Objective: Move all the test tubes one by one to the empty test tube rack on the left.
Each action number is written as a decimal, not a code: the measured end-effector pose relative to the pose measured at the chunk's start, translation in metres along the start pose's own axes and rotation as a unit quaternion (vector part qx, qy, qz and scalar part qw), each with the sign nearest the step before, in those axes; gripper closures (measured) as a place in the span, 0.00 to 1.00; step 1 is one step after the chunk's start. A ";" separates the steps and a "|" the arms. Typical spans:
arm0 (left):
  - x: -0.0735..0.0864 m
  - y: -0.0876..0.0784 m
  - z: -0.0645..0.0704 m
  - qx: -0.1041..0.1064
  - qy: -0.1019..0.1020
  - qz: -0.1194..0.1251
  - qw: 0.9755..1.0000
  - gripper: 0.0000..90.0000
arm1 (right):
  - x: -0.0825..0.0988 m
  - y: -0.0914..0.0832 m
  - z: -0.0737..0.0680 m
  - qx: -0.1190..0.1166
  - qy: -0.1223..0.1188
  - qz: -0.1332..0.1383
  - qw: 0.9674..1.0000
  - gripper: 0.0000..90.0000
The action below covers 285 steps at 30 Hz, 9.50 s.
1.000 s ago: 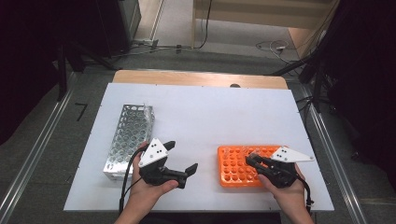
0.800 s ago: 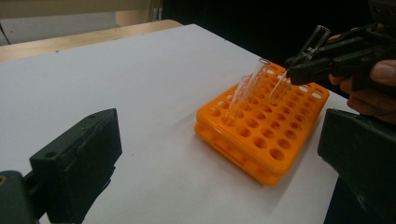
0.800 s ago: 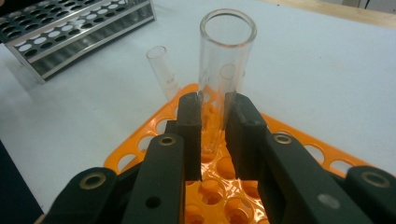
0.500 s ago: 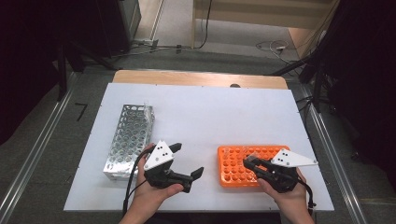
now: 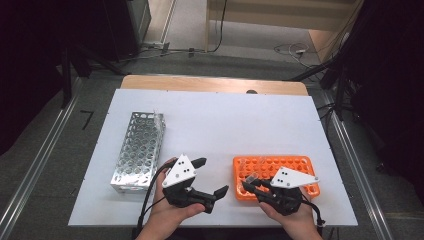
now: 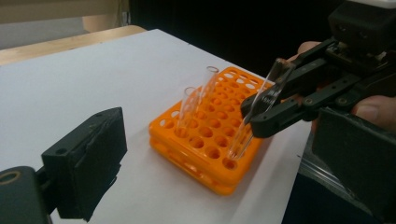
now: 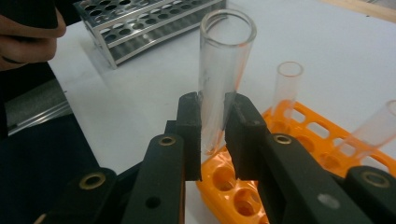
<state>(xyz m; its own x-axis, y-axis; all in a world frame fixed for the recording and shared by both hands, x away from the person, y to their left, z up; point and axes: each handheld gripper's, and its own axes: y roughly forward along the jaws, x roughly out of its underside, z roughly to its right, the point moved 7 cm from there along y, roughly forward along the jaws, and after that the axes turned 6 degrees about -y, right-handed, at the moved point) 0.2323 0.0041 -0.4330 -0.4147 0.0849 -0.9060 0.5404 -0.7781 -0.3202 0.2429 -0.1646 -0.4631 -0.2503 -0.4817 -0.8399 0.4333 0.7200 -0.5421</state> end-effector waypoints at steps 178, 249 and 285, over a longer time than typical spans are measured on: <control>-0.025 -0.048 -0.228 -0.291 -0.051 0.021 0.955 0.84 | 0.016 -0.033 0.052 0.022 0.041 0.026 0.999 0.00; -0.012 -0.046 -0.074 -0.102 -0.022 0.036 0.994 0.00 | 0.023 -0.005 0.073 0.018 0.089 0.013 0.996 0.21; 0.022 -0.008 -0.040 -0.049 -0.011 -0.014 0.999 0.00 | 0.039 0.028 0.077 0.104 0.110 -0.065 0.986 0.82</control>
<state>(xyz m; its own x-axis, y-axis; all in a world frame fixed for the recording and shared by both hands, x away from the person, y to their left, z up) 0.2485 0.0372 -0.4616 -0.4465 0.0920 -0.8901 0.5959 -0.7114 -0.3724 0.3119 -0.2015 -0.5085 -0.4866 -0.4272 -0.7621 0.5475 0.5307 -0.6470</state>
